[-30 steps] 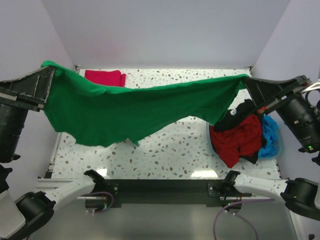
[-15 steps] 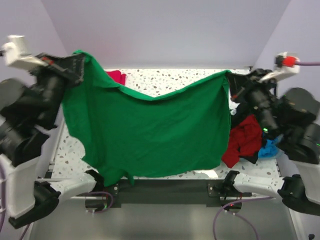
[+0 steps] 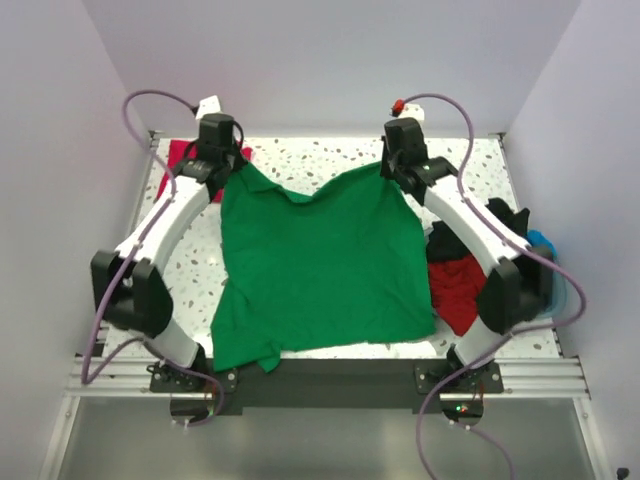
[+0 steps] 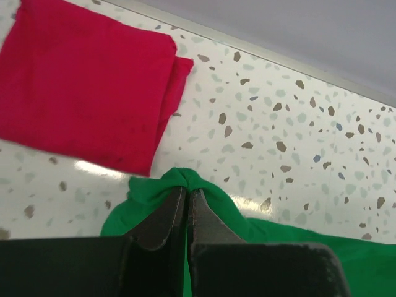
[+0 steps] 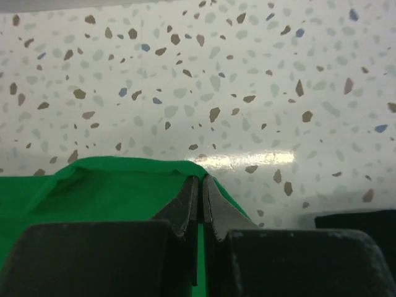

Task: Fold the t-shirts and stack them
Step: Flatten the tshirt out, then fold the tshirt

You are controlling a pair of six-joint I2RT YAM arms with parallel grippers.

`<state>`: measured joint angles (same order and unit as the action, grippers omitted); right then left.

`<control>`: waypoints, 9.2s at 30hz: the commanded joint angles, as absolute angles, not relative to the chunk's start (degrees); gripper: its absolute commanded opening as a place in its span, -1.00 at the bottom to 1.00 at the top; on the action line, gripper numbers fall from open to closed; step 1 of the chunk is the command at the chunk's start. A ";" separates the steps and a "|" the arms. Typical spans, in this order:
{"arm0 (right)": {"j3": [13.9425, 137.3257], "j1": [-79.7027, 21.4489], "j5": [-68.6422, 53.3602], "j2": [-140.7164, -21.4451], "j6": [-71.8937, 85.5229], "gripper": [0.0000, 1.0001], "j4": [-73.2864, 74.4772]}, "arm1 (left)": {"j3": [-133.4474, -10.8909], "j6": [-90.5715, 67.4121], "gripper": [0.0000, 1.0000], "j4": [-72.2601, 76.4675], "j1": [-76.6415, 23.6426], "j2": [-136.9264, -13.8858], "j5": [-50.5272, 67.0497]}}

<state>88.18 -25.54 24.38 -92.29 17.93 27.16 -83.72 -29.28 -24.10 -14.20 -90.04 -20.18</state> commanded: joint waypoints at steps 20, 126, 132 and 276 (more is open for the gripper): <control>119.45 -15.12 8.71 -127.02 15.38 -1.00 22.32 | -107.24 -23.91 -1.00 -12.12 -11.34 -124.12 -11.16; 95.10 -13.54 -6.33 -109.43 -3.34 -1.00 24.17 | -47.48 -37.96 -1.00 -7.81 -8.88 -80.60 -24.43; 91.41 -13.54 -4.48 -106.61 -4.57 -1.00 24.70 | -43.60 -41.30 -1.00 -15.11 -8.88 -74.19 -21.45; 105.98 -4.84 5.19 -132.80 18.64 0.97 35.33 | -77.74 -31.91 1.00 -11.95 -9.93 -117.94 4.31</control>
